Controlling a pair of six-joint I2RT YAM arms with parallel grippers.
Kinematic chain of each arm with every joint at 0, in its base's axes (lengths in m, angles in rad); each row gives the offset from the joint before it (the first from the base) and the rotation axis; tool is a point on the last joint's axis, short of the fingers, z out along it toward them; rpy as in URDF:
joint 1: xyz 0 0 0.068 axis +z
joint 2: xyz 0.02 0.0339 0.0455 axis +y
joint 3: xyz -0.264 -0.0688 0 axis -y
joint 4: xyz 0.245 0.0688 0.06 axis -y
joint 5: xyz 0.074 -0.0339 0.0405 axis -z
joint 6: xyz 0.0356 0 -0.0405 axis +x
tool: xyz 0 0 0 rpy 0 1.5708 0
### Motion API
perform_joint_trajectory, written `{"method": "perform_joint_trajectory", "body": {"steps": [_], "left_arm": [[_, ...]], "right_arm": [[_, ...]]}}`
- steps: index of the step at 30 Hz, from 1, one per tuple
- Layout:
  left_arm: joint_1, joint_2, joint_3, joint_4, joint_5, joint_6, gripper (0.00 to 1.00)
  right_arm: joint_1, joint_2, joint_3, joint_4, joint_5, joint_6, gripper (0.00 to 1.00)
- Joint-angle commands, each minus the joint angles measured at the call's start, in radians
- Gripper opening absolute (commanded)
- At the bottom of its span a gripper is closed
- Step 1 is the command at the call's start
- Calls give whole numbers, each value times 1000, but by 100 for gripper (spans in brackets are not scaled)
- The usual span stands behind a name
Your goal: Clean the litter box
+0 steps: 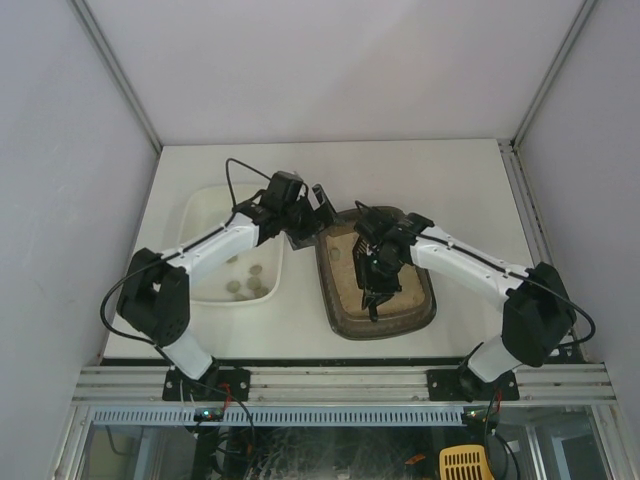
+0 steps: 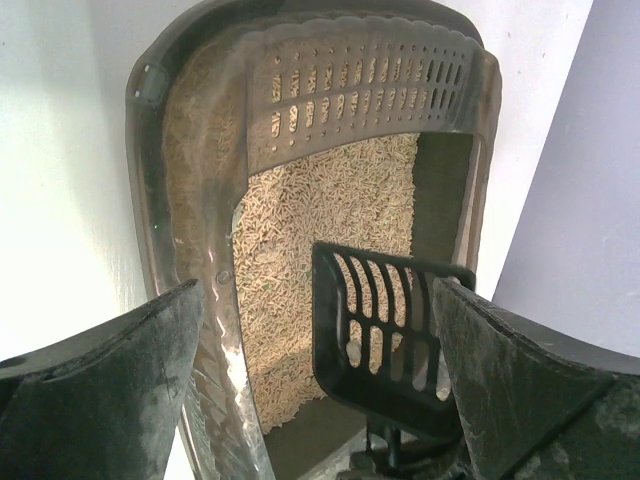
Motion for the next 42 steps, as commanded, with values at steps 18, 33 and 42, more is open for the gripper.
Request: {"method": "perform_joint_trajectory", "body": {"steps": [18,33,42], "left_arm": [[-3,-86,-121,111,-1,-48,100],[-2,-86,-114,114,-4,-44,100],[-3,-90,-119,121,6,-45,100]], "right_arm": [[-48,196,20,207,-70,-84,0],[-22,249,24,282,-334,-161,0],[-25,318,26,301,-421,-216,0]]}}
